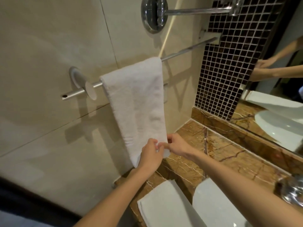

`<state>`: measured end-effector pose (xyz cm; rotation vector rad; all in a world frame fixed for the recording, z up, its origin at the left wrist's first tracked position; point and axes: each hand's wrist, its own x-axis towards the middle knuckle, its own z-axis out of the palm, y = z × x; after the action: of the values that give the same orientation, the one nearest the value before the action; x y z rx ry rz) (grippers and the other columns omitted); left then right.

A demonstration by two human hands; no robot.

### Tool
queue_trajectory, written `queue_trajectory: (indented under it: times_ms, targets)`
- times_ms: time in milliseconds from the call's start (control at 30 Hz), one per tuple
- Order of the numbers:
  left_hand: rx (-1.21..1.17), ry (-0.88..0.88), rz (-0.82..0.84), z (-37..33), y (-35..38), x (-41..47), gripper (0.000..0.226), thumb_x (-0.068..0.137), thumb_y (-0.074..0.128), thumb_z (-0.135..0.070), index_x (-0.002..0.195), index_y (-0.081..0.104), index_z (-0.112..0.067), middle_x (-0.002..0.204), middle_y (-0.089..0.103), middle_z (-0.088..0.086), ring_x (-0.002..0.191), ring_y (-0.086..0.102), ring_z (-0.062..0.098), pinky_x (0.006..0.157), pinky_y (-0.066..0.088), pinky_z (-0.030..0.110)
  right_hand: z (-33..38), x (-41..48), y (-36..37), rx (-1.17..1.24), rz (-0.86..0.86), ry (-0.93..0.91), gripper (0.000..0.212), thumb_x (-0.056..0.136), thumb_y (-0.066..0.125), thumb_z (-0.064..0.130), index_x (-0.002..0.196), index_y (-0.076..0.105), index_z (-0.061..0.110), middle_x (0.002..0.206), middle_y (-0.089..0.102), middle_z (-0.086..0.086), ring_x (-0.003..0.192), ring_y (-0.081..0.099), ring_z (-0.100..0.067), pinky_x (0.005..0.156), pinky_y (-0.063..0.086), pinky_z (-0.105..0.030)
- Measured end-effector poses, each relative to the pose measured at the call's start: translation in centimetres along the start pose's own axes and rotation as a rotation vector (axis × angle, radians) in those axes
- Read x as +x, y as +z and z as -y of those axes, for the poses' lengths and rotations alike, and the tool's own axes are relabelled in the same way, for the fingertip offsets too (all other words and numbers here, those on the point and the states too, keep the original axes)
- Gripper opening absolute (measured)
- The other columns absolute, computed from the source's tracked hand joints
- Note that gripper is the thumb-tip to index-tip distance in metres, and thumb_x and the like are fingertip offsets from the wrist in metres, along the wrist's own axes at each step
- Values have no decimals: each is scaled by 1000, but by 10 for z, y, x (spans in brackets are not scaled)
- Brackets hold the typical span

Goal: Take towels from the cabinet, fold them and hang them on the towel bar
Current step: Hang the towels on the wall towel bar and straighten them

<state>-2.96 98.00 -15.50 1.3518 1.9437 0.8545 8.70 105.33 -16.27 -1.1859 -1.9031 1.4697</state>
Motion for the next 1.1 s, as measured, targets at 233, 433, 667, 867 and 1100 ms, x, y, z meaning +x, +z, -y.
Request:
queue_trajectory:
  times_ms: [233, 433, 667, 867, 1100]
  targets:
    - [-9, -14, -129, -9, 7, 2, 30, 85, 67, -38, 101, 47, -22, 87, 58, -5, 79, 60, 11, 65, 51, 24, -15, -26, -5, 217, 107, 37, 36, 75, 51, -12, 104, 68, 0, 101, 64, -24, 82, 62, -25, 73, 56, -35]
    - [-18, 104, -138, -10, 10, -8, 20, 89, 56, -18, 70, 52, -20, 63, 51, -7, 56, 49, 5, 49, 35, 13, -25, -41, -6, 314, 70, 62, 25, 89, 65, 10, 114, 65, 11, 102, 70, -12, 83, 65, -21, 71, 54, -32]
    - [107, 120, -159, -17, 9, -15, 20, 82, 59, -19, 66, 48, -20, 63, 47, -5, 61, 47, 12, 56, 40, 28, -14, -53, 8, 145, -23, 0, 27, 98, 54, 21, 75, 66, 21, 56, 59, 12, 50, 49, -2, 52, 37, -16]
    - [118, 58, -195, -18, 0, -15, 16, 80, 63, -24, 78, 48, -18, 76, 55, -3, 77, 60, 23, 67, 55, 38, -14, -58, 7, 163, -150, 14, 33, 101, 47, 20, 78, 65, 7, 65, 60, 3, 52, 55, -3, 49, 42, -18]
    - [161, 50, -297, -20, 4, -19, 11, 85, 56, -15, 79, 48, -10, 76, 51, 2, 72, 49, 20, 62, 34, 29, -20, -73, 8, 219, -197, 14, 38, 100, 48, 23, 67, 61, 11, 63, 54, -3, 60, 47, -19, 55, 34, -26]
